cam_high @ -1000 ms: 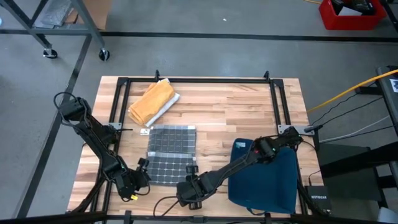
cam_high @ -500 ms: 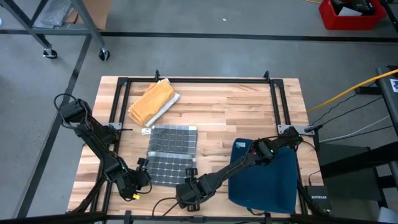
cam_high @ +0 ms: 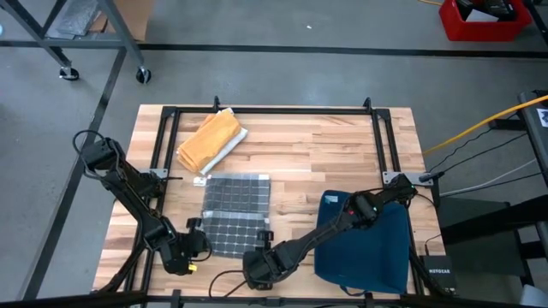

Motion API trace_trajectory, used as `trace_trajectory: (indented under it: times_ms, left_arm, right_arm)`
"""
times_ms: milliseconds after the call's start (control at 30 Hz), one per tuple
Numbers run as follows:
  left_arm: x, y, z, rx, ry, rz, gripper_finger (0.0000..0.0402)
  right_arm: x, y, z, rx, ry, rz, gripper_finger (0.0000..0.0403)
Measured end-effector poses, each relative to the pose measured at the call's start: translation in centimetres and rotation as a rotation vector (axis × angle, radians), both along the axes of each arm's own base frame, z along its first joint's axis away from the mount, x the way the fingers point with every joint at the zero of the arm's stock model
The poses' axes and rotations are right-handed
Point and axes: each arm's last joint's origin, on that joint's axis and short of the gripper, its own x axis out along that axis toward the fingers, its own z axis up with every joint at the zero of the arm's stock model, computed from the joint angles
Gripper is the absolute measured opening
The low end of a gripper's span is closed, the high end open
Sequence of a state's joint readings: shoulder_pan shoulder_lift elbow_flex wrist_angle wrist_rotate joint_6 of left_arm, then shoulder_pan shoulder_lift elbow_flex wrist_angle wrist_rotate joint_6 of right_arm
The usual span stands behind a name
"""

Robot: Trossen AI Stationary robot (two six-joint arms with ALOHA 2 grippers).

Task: Fold towel
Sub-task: Fold the gray towel

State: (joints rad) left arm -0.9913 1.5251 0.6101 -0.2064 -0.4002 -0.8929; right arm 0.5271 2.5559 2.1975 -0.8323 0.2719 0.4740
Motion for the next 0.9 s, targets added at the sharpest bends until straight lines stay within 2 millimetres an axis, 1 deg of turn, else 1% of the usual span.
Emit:
trace_trajectory:
  times_ms: [100,200,267,367,467,600,700,900]
  left_arm:
    - [-0.2,-0.6,0.5,-0.052,-0.007,-0.016,0.0010]
    - [-0.3,-1.4,1.7,-0.101,-0.025,-0.030,0.0005]
    - [-0.4,-2.0,2.5,-0.139,-0.042,-0.045,0.0004]
    - [-0.5,-2.7,3.3,-0.165,-0.049,-0.066,0.0006]
    - [-0.5,-3.4,4.1,-0.192,-0.063,-0.078,0.0003]
    - [-0.4,-4.1,5.1,-0.219,-0.073,-0.086,0.0005]
    - [-0.3,-4.3,5.9,-0.212,-0.048,-0.052,0.0003]
    - [-0.4,-4.1,7.3,-0.116,0.019,0.008,0.0005]
  right_arm:
    - [-0.3,0.5,-0.1,0.026,-0.007,-0.060,0.0020]
    - [-0.8,1.4,0.3,0.042,-0.009,-0.062,0.0007]
    - [-1.0,2.4,1.0,0.074,-0.016,-0.037,0.0006]
    - [-1.2,3.5,2.6,0.114,-0.046,-0.030,0.0008]
    - [-1.5,4.0,4.2,0.125,-0.052,-0.024,0.0004]
    - [-1.9,4.0,5.5,0.142,-0.064,-0.044,0.0005]
    - [-2.1,3.4,6.9,0.131,-0.084,-0.081,0.0003]
    - [-1.7,2.5,8.3,0.086,-0.156,-0.131,0.0003]
